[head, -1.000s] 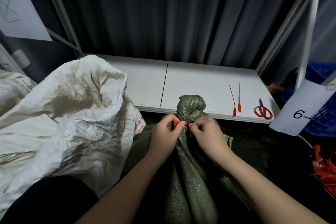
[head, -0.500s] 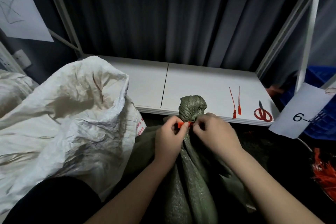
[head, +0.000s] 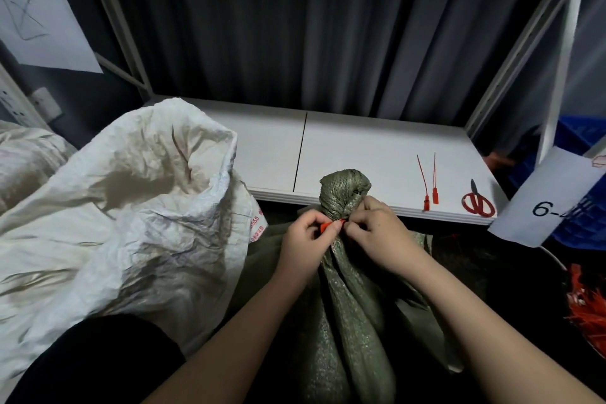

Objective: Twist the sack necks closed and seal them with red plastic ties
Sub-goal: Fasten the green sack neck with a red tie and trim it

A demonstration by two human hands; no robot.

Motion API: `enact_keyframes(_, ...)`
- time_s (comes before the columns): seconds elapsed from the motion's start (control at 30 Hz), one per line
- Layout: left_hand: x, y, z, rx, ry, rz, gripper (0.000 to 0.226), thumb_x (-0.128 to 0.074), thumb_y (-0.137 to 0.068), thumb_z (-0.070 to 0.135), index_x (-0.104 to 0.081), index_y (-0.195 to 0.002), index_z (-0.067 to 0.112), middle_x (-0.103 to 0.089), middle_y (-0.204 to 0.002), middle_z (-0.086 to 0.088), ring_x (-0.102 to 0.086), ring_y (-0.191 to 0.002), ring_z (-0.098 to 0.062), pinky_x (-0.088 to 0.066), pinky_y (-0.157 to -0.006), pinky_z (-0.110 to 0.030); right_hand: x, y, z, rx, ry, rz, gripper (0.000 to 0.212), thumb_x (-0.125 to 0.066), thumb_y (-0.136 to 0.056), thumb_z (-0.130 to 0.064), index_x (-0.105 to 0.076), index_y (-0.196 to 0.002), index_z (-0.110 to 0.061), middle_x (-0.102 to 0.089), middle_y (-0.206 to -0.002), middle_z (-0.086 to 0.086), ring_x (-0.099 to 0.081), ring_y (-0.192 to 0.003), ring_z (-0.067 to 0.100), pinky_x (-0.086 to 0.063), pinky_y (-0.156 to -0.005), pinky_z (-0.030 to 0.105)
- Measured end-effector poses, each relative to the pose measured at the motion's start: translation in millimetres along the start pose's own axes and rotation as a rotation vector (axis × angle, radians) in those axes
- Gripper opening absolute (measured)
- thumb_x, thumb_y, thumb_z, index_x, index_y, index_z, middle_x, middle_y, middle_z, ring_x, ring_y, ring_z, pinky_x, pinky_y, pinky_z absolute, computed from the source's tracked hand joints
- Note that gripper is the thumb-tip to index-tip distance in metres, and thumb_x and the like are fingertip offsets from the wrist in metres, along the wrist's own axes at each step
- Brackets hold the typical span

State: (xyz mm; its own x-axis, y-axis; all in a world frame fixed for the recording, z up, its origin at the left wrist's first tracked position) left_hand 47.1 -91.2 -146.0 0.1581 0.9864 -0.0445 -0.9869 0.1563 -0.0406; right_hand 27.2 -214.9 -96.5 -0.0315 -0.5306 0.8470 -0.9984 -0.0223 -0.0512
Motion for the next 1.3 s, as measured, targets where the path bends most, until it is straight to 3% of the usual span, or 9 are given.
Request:
enact_keyframes(0.17,0,-2,4,-0.041,-0.052,-0.064,0.025,-0.067,-0.085,0.003,-0.055,-0.069,0.018,-0.053,-0.071,-0.003,-0.050,-0.073,-0.012,-0.042,-0.074,-0.027,-1,7,3,-0.189,-0.249,0.055,0.039,-0.059,-0.086,-0.014,-0.053,-0.048,-0.023,-0.045,-0.079,-0.005,-0.052,-0.085,0.017,-0.039,-0.083,0.032)
enact_keyframes(0.4,-2,-1,7,-0.092,-0.019,-0.048,0.016,-0.067,-0.077,0.018,-0.055,-0.067,0.016,-0.053,-0.069,-0.009,-0.050,-0.070,-0.013,-0.041,-0.069,-0.029,-2,15,8,-0.248,-0.482,0.165,0.052,-0.059,-0.082,-0.004,-0.052,-0.034,-0.022,-0.050,-0.062,-0.002,-0.049,-0.074,0.008,-0.032,-0.070,0.022)
enact_keyframes(0.6,-2,2,9,-0.046,0.052,0.038,0.026,-0.068,-0.084,0.003,-0.055,-0.065,0.016,-0.056,-0.068,-0.013,-0.051,-0.069,-0.016,-0.041,-0.066,-0.029,0,20,4,-0.319,-0.753,0.213,0.045,-0.056,-0.082,0.000,-0.048,-0.040,-0.013,-0.048,-0.053,-0.004,-0.042,-0.046,0.000,-0.029,-0.046,0.015)
enact_keyframes(0.73,-1,5,8,-0.029,0.091,0.067,0.025,-0.069,-0.083,0.005,-0.053,-0.065,0.013,-0.057,-0.069,-0.015,-0.051,-0.069,-0.017,-0.040,-0.065,-0.029,-5,21,3,-0.350,-0.857,0.191,0.044,-0.054,-0.083,0.001,-0.047,-0.041,-0.011,-0.046,-0.045,-0.010,-0.040,-0.044,0.000,-0.027,-0.045,0.016)
enact_keyframes(0.83,1,3,6,-0.026,0.072,0.075,0.028,-0.068,-0.084,0.003,-0.052,-0.065,0.015,-0.054,-0.067,-0.012,-0.051,-0.068,-0.015,-0.040,-0.065,-0.029,1,18,1,-0.301,-0.729,0.126,0.046,-0.055,-0.083,-0.002,-0.050,-0.040,-0.016,-0.050,-0.059,-0.003,-0.045,-0.054,0.004,-0.032,-0.051,0.017)
enact_keyframes(0.97,-2,3,7,-0.096,-0.092,0.042,0.025,-0.068,-0.080,0.028,-0.049,-0.065,0.021,-0.048,-0.061,0.004,-0.046,-0.063,-0.010,-0.039,-0.063,-0.029,14,13,-1,-0.208,-0.135,-0.061,0.036,-0.056,-0.087,-0.022,-0.055,-0.051,-0.019,-0.051,-0.063,-0.002,-0.050,-0.067,0.014,-0.034,-0.063,0.028)
enact_keyframes(1.13,-2,6,14,-0.175,-0.277,0.054,0.021,-0.068,-0.084,0.020,-0.053,-0.070,0.018,-0.056,-0.064,-0.001,-0.052,-0.063,-0.009,-0.049,-0.065,-0.032,18,19,-11,-0.157,0.154,0.163,0.026,-0.055,-0.091,-0.040,-0.055,-0.073,-0.021,-0.055,-0.093,0.001,-0.058,-0.092,0.025,-0.037,-0.072,0.032)
enact_keyframes(1.23,-2,7,21,-0.224,-0.386,0.044,0.019,-0.069,-0.084,0.020,-0.054,-0.071,0.019,-0.053,-0.061,0.006,-0.049,-0.060,-0.002,-0.040,-0.060,-0.017,19,19,-12,-0.147,0.237,0.160,0.026,-0.053,-0.093,-0.037,-0.063,-0.087,-0.014,-0.055,-0.103,0.005,-0.058,-0.098,0.028,-0.039,-0.076,0.033)
enact_keyframes(1.3,-3,4,18,-0.177,-0.347,0.020,0.019,-0.070,-0.083,0.017,-0.056,-0.071,0.020,-0.056,-0.064,0.007,-0.050,-0.062,-0.002,-0.041,-0.062,-0.017,15,19,-11,-0.167,0.234,0.133,0.025,-0.051,-0.094,-0.034,-0.063,-0.092,-0.012,-0.054,-0.109,0.009,-0.056,-0.103,0.031,-0.038,-0.081,0.033)
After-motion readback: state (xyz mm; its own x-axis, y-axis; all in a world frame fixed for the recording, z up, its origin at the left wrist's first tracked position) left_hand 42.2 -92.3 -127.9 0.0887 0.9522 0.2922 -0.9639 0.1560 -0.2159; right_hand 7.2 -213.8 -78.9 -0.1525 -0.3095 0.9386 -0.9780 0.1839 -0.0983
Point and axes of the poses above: each hand's wrist, its own y-axis away from the middle knuckle, its own x-axis out of the back of the hand, z = x × y, the point moved 5 cm from there along -y, towards the middle knuckle
